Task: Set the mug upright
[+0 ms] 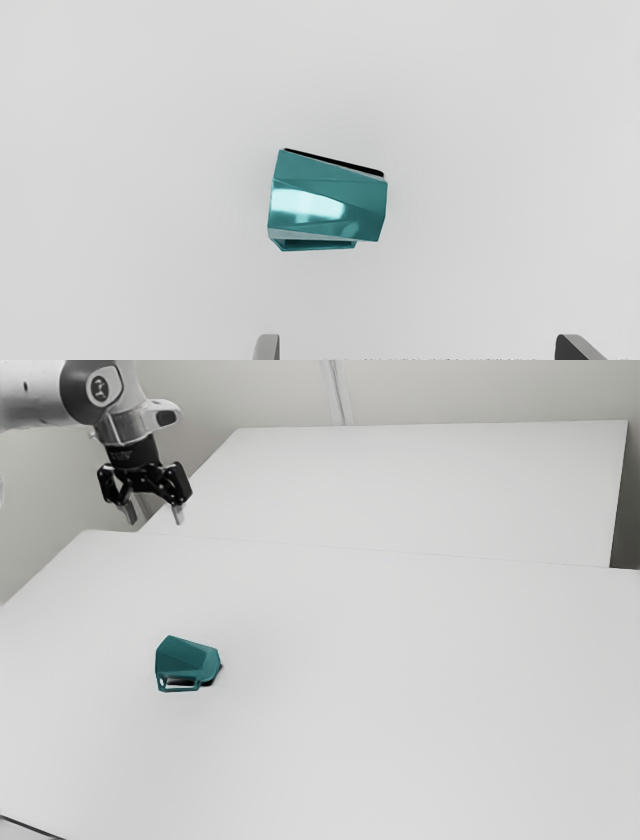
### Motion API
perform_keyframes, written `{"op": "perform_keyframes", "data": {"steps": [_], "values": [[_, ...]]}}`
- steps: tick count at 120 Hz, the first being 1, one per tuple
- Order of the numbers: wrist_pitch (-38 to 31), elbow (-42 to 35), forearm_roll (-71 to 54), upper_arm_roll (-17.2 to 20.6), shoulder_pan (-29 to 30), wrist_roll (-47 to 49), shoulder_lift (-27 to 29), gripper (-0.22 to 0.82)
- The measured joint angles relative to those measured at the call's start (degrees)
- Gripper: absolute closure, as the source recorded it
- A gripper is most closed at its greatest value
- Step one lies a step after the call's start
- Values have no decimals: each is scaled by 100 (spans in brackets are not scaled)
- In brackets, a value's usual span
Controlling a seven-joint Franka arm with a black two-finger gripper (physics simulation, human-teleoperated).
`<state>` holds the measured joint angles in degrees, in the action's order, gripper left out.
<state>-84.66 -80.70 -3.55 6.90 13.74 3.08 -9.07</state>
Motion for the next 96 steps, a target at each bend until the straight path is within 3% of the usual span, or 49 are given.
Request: {"op": "perform_keyframes", "data": {"steps": [17, 28, 36, 47, 79, 96], "values": [[-71, -23, 222, -41, 88, -71, -27, 0], [-172, -394, 629, -740, -28, -130, 16, 0], [-479, -1085, 1233, -1258, 15, -273, 129, 0], [-998, -1826, 2116, -1613, 132, -547, 168, 0], [-2155, -3250, 4075, -1916, 438, -1954, -126, 0], [-2320, -3428, 4590, -2195, 487, -3071, -82, 0]]}}
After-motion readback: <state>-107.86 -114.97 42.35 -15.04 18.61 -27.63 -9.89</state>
